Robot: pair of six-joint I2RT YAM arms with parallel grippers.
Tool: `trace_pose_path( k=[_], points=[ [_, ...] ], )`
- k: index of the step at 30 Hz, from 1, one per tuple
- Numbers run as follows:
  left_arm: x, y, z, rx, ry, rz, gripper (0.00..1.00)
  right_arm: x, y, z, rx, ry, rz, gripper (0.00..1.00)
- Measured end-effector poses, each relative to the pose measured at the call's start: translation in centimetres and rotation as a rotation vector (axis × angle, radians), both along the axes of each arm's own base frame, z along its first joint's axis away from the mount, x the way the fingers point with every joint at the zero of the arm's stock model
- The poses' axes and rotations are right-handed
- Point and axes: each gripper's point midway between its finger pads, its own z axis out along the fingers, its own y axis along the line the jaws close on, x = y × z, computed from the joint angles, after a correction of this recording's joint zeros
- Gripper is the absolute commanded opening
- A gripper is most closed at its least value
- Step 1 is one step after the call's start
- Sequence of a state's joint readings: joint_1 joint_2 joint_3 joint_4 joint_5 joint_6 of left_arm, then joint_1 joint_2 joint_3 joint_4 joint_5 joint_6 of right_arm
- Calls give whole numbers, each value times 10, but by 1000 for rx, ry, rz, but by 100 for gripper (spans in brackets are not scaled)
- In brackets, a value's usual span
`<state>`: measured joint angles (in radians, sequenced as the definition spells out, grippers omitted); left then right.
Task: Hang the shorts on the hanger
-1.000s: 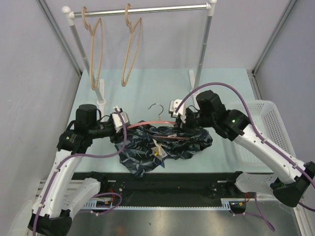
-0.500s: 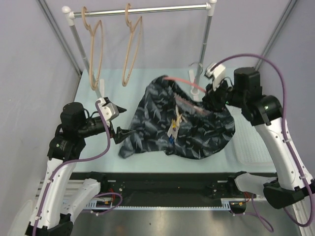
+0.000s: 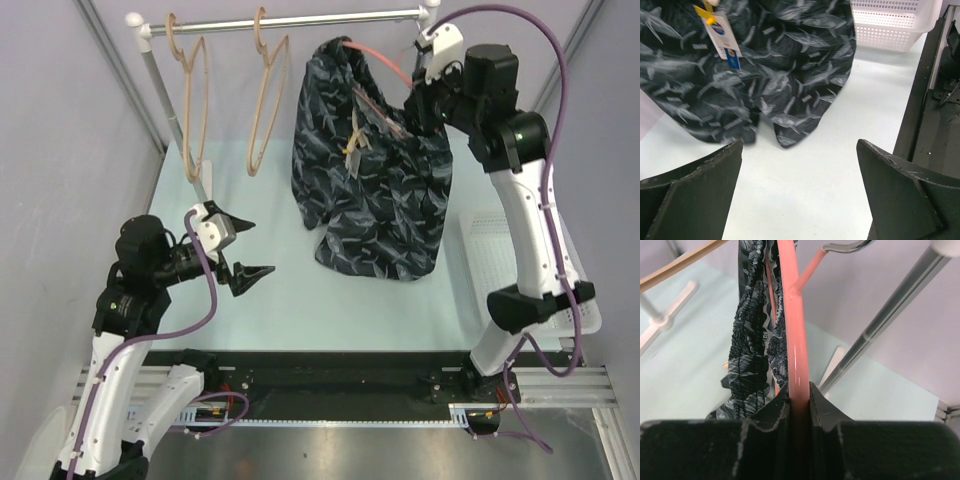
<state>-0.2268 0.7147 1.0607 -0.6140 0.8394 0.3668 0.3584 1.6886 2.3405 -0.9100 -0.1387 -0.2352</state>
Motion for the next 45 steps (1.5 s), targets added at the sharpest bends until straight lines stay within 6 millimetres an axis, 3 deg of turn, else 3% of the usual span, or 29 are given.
trace_pose_path(
  k=[7, 14, 25, 33, 34, 35, 37, 41, 45],
  points=[
    [-1, 1, -2, 1, -1, 2, 100, 51, 1, 0, -4, -44, -80, 0],
    [0, 1, -13, 8, 24, 8, 100, 83, -2, -6, -16, -88, -125, 0],
    [5, 6, -24, 28, 35, 49, 100, 105, -3, -6, -23, -135, -145, 0],
    [22, 12, -43, 57, 131, 126, 100, 113, -1, -33, -39, -92, -147, 33],
    [23, 12, -46, 59, 148, 132, 100, 112, -1, -34, -38, -89, -148, 40],
    [24, 12, -48, 60, 166, 137, 100, 110, -1, -33, -36, -87, -148, 53],
    [25, 13, -52, 59, 198, 149, 100, 107, -2, -29, -26, -91, -151, 68],
    [23, 15, -50, 56, 243, 170, 100, 92, -6, -9, -13, -127, -146, 83],
    [29, 16, -39, 50, 270, 187, 100, 62, -13, 23, 16, -181, -132, 96]
  ],
)
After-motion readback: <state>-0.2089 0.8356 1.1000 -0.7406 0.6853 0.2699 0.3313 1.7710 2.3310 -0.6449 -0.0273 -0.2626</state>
